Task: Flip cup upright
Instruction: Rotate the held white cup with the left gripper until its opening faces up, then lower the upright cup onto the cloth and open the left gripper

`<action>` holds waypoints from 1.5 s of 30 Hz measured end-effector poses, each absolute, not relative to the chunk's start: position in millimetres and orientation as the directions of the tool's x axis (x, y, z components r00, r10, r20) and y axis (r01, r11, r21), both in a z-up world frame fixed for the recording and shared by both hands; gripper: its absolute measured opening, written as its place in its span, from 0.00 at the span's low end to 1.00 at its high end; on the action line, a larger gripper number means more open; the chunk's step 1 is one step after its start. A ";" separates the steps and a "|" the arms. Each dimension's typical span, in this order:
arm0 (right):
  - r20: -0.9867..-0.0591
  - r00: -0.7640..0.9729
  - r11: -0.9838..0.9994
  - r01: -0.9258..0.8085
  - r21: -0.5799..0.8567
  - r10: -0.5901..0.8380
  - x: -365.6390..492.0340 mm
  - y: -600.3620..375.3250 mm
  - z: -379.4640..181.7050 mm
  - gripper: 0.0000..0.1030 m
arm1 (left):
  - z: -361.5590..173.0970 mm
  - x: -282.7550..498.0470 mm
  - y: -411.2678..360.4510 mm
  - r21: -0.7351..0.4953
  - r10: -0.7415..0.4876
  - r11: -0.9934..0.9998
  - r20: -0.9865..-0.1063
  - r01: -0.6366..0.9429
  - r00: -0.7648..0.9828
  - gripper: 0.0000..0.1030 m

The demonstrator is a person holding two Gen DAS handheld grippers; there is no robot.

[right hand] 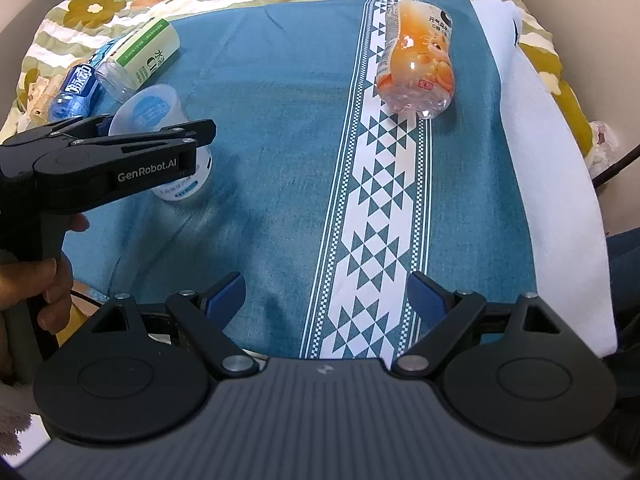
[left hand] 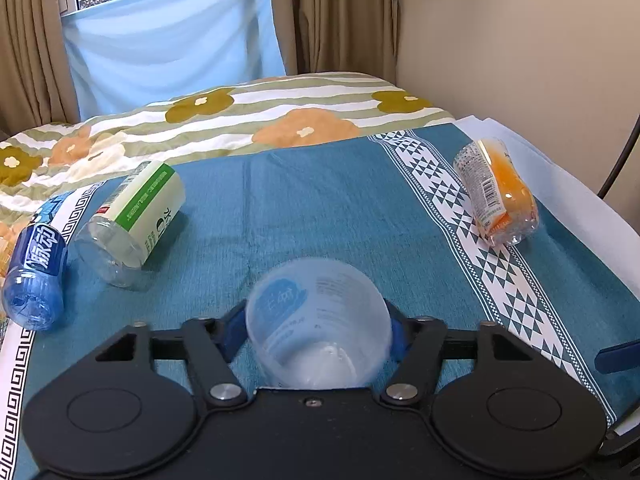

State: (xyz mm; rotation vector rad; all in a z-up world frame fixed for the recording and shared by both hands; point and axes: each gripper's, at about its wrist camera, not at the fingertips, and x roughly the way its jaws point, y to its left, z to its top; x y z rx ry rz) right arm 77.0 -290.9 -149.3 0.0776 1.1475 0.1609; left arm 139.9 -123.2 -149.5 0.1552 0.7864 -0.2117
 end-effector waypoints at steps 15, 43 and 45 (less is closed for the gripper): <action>-0.883 0.443 0.987 -0.092 0.132 0.159 71.4 -287.0 -111.6 1.00 | -93.2 120.3 -107.2 0.068 -0.109 0.975 -0.678 0.210 0.727 0.86; -0.771 0.636 0.997 0.051 0.055 0.010 28.6 -241.4 -6.8 1.00 | 12.2 36.3 -1.5 0.064 0.010 0.997 -0.676 0.045 0.737 1.00; -0.768 0.640 0.997 0.057 0.053 0.004 25.7 -239.5 -6.7 1.00 | 10.7 33.9 0.7 0.069 0.013 0.997 -0.676 0.045 0.737 1.00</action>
